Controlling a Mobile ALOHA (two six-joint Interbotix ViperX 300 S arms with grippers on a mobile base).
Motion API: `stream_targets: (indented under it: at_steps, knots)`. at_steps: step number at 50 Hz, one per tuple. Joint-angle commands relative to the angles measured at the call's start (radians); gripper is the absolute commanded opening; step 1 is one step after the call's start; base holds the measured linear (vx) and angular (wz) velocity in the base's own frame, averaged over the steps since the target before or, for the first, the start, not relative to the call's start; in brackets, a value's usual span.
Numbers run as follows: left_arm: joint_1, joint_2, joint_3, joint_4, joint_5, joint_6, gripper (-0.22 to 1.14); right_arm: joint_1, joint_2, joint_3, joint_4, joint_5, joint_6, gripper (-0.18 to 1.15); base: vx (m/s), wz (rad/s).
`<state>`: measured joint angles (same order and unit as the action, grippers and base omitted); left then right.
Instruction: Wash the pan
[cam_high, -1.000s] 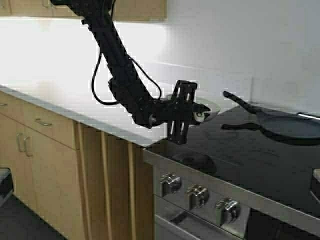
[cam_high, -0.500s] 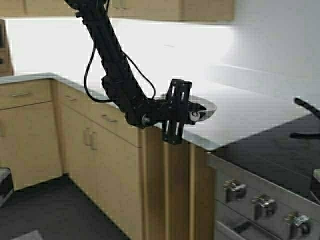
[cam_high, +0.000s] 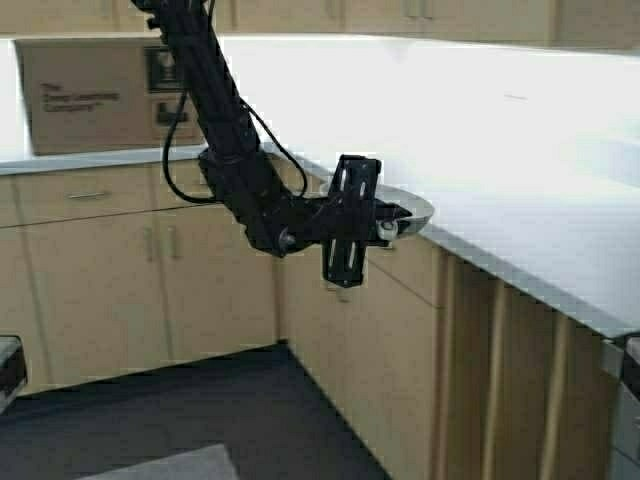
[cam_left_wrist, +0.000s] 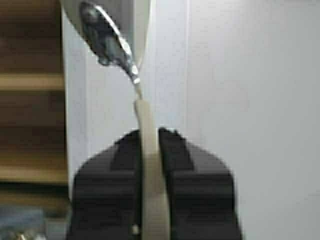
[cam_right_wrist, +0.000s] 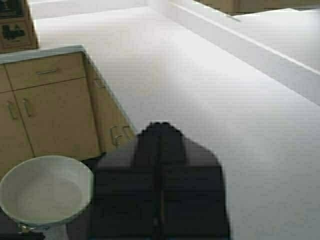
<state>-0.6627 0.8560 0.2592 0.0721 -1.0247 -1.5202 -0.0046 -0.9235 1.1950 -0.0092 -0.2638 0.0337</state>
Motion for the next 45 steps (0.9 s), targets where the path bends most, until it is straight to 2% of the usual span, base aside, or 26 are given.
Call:
stream_targets:
  at_steps: [1,15,45]
  knots:
    - [0.012,-0.055,0.0,0.005,-0.018,0.018,0.02,0.0,0.0,-0.017,-0.002,-0.003,-0.005,0.06,0.11,0.55]
    - [0.049,-0.078,0.043,0.026,-0.051,0.025,0.02,0.0,-0.003,-0.015,-0.002,-0.003,-0.005,0.06,0.12,0.63]
    - [0.054,-0.123,0.069,0.049,-0.06,0.025,0.02,0.0,0.015,-0.012,-0.038,-0.003,0.002,0.06,0.13,0.66]
